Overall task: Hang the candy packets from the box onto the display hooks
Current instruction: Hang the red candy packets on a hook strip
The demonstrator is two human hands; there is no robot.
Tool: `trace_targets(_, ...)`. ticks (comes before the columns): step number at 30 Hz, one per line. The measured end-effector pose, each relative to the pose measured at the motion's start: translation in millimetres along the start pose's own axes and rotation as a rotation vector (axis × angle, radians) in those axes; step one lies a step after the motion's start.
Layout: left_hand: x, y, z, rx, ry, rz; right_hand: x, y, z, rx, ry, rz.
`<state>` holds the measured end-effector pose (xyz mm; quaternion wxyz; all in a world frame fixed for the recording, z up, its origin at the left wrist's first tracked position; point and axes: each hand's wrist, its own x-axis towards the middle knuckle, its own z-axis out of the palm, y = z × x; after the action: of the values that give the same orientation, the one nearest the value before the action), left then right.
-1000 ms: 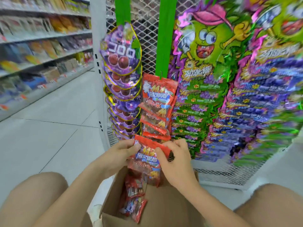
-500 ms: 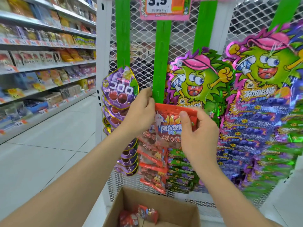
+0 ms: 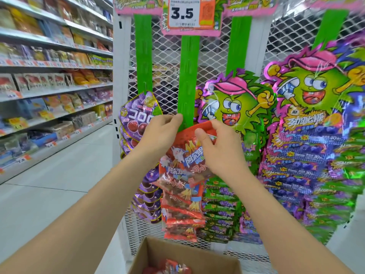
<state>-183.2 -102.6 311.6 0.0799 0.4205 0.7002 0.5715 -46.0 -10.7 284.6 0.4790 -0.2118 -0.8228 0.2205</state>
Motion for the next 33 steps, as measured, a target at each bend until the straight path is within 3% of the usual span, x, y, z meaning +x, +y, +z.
trace_targets(9,-7.5,14.6,-17.8,0.026,-0.077,-0.077,20.1,-15.7,15.7,0.163,0.067,0.190)
trace_targets(15,-5.3,16.5,-18.3,-0.144,-0.099,-0.199,14.8,-21.9,17.1,0.133,0.108,0.260)
trace_targets(21,-0.2,10.2,-19.8,-0.207,-0.098,-0.319,3.8,-17.6,17.8,0.092,0.034,0.333)
trace_targets(25,-1.7,0.7,-18.4,-0.010,-0.127,-0.101,-12.7,-7.3,20.7,0.024,0.045,0.273)
trace_targets(29,-3.4,-17.8,-13.4,0.237,-0.025,0.209,-30.6,3.0,24.1,-0.060,0.169,0.179)
trace_targets(33,-12.8,-50.0,-7.0,0.367,0.054,0.392,-56.5,12.3,26.5,-0.065,0.213,0.046)
